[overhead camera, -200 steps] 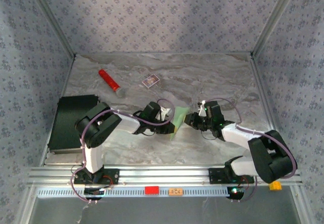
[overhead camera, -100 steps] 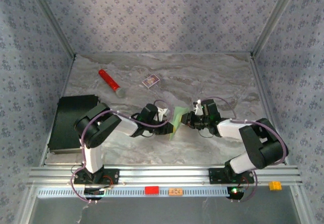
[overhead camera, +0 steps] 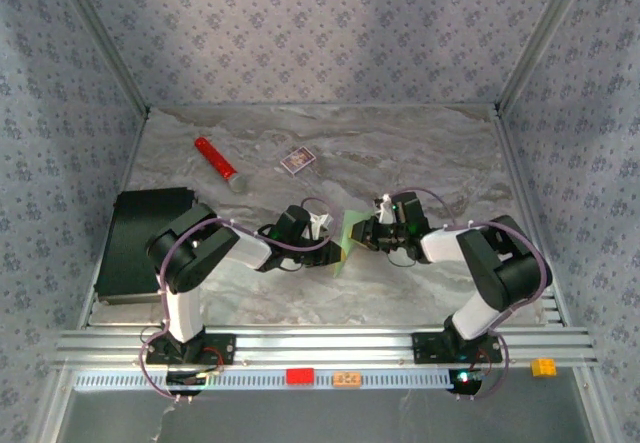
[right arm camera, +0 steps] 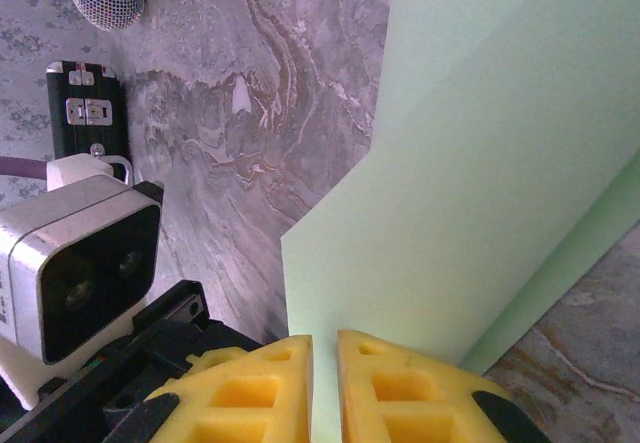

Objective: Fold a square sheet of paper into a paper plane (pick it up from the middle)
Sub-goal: Fold the wing for the fifth time at the center of the table.

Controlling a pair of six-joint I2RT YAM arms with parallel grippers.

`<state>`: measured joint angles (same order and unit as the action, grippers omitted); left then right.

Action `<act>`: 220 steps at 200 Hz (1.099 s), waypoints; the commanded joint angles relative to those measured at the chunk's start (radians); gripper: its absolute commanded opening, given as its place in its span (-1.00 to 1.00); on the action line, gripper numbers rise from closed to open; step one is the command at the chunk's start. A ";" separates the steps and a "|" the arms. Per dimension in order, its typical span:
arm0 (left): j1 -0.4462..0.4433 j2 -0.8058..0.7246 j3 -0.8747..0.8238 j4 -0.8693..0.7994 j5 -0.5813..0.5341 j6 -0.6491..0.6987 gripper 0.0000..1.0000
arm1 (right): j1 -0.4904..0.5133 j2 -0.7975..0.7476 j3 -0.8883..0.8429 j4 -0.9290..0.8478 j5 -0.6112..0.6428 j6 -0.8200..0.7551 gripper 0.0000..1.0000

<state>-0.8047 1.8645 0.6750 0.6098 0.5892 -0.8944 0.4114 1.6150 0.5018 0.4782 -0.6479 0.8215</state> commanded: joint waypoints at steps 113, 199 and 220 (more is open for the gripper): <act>0.020 0.032 0.011 -0.123 -0.030 -0.012 -1.00 | 0.012 0.014 0.026 0.004 -0.007 0.015 -0.66; 0.019 0.039 0.018 -0.142 -0.029 -0.012 -1.00 | 0.046 0.027 0.063 -0.052 0.030 0.001 -0.66; 0.020 0.039 0.018 -0.144 -0.031 -0.014 -1.00 | 0.042 0.049 0.067 -0.053 0.034 -0.002 -0.66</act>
<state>-0.7982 1.8683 0.6933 0.5716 0.5983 -0.9112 0.4553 1.6360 0.5495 0.4595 -0.6357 0.8291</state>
